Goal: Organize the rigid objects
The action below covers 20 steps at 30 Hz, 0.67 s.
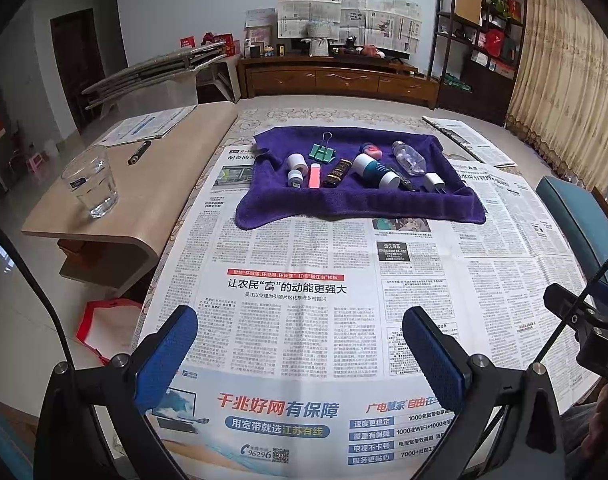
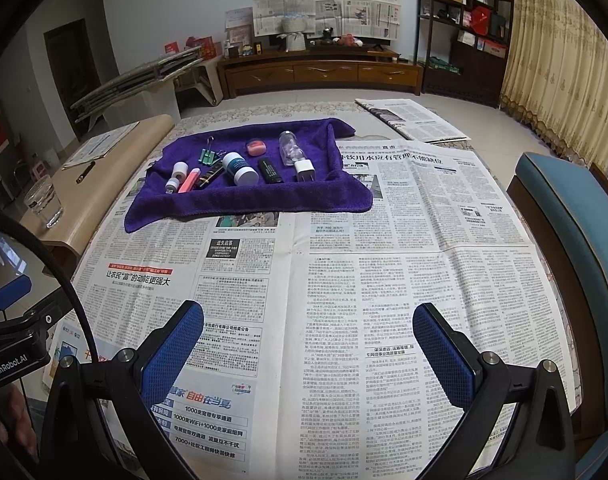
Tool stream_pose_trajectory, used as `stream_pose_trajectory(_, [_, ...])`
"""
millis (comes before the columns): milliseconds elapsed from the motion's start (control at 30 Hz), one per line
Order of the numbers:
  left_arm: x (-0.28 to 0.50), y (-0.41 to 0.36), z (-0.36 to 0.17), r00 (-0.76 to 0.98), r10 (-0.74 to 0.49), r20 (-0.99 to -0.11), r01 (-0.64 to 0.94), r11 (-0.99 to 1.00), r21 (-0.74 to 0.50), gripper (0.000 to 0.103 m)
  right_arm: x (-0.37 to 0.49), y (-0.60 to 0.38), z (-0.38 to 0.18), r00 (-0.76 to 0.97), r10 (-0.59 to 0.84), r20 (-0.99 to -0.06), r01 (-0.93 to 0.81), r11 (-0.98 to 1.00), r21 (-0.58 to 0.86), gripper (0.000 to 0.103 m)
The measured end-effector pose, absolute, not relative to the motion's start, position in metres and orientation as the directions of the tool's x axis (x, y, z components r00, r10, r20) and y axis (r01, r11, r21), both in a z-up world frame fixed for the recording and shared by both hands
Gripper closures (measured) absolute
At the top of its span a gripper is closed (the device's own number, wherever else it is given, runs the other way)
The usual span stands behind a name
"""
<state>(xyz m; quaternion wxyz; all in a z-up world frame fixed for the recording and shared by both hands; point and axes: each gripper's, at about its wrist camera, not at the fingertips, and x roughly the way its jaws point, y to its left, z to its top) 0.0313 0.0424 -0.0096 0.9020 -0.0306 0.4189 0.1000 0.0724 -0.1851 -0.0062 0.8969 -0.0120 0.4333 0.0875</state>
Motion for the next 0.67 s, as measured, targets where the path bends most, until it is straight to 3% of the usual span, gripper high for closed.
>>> stream_pose_trajectory(667, [0.0345,0.0393,-0.0161,0.628,0.145,-0.765,-0.205,0.979,0.017,0.0,0.0731,-0.1865,-0.0058,0.605,0.145,-0.783,-0.168,0.984,0.053,0.0])
